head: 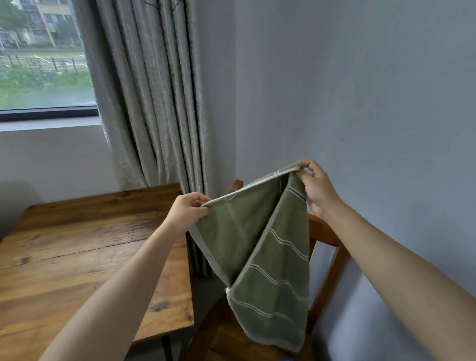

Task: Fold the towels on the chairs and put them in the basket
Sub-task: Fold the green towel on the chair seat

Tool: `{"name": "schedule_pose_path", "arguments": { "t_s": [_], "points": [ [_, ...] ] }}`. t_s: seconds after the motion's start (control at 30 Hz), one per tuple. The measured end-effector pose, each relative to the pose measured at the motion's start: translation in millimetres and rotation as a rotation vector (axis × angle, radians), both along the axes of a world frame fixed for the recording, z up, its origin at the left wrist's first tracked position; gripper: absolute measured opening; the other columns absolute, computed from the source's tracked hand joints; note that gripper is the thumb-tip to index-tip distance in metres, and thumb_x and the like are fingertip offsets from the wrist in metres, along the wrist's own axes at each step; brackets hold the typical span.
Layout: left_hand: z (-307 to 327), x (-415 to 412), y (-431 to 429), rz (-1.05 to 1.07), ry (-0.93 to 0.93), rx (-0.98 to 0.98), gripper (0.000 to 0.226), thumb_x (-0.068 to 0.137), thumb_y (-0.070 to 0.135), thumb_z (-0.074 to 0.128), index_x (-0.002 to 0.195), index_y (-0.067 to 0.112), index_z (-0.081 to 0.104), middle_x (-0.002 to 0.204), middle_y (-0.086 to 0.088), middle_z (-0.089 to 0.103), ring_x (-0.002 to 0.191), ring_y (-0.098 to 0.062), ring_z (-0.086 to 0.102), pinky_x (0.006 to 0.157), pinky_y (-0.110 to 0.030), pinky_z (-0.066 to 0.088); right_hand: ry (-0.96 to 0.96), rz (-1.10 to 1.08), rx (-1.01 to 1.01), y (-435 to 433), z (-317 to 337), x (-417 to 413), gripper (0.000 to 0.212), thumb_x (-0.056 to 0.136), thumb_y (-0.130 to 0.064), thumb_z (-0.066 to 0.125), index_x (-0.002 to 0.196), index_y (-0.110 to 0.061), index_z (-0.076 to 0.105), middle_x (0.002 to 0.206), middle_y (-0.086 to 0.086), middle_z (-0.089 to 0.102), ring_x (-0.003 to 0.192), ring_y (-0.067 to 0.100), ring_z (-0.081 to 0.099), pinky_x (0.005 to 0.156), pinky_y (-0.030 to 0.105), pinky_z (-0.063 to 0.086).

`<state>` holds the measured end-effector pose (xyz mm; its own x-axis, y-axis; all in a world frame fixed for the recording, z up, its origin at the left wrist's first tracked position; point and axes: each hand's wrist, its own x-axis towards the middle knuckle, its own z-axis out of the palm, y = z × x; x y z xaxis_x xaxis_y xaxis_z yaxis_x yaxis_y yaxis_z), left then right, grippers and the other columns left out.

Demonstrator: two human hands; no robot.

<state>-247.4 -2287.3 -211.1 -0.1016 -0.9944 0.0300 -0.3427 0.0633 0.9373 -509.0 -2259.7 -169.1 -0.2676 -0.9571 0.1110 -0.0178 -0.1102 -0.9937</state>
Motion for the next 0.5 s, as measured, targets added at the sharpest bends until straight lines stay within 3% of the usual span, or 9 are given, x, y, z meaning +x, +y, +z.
{"name": "schedule_pose_path", "arguments": {
  "t_s": [0.13,0.27,0.4,0.5],
  "points": [
    [-0.2,6.4,4.2,0.08,0.102,0.024,0.013,0.081,0.002,0.066,0.075,0.014,0.065,0.068,0.0,0.061,0.062,-0.008,0.054,0.054,-0.012,0.043,0.017,0.023,0.034,9.7,1.3,-18.8,0.013,0.096,-0.019,0.049,0.085,-0.021,0.056,0.083,0.001,0.061,0.072,0.012,0.058,0.054,0.02,0.052],
    [23.7,-1.5,12.9,0.067,0.305,0.004,0.011,0.078,0.003,0.069,0.073,0.013,0.068,0.068,-0.006,0.063,0.067,-0.018,0.06,0.065,-0.028,0.051,0.226,-0.008,0.234,23.8,-18.5,-40.9,0.012,0.094,-0.018,0.052,0.083,-0.019,0.058,0.085,0.003,0.062,0.079,0.016,0.058,0.061,0.025,0.046],
    [49.2,-28.4,25.2,-0.069,0.235,-0.076,0.017,0.077,0.008,0.072,0.067,0.021,0.073,0.065,0.001,0.07,0.063,-0.013,0.068,0.055,-0.021,0.054,0.397,0.062,0.331,41.3,-42.6,-36.9,0.015,0.094,-0.02,0.052,0.079,-0.02,0.058,0.089,0.004,0.061,0.089,0.018,0.056,0.075,0.026,0.045],
    [51.8,-51.8,30.8,-0.177,-0.026,-0.147,0.009,0.077,0.007,0.072,0.077,0.016,0.074,0.076,0.005,0.068,0.067,-0.006,0.064,0.057,-0.011,0.052,0.422,0.27,0.239,52.3,-38.2,-14.3,0.007,0.09,-0.029,0.059,0.095,-0.034,0.057,0.108,-0.006,0.061,0.104,0.01,0.056,0.089,0.026,0.046]
  ]
}}
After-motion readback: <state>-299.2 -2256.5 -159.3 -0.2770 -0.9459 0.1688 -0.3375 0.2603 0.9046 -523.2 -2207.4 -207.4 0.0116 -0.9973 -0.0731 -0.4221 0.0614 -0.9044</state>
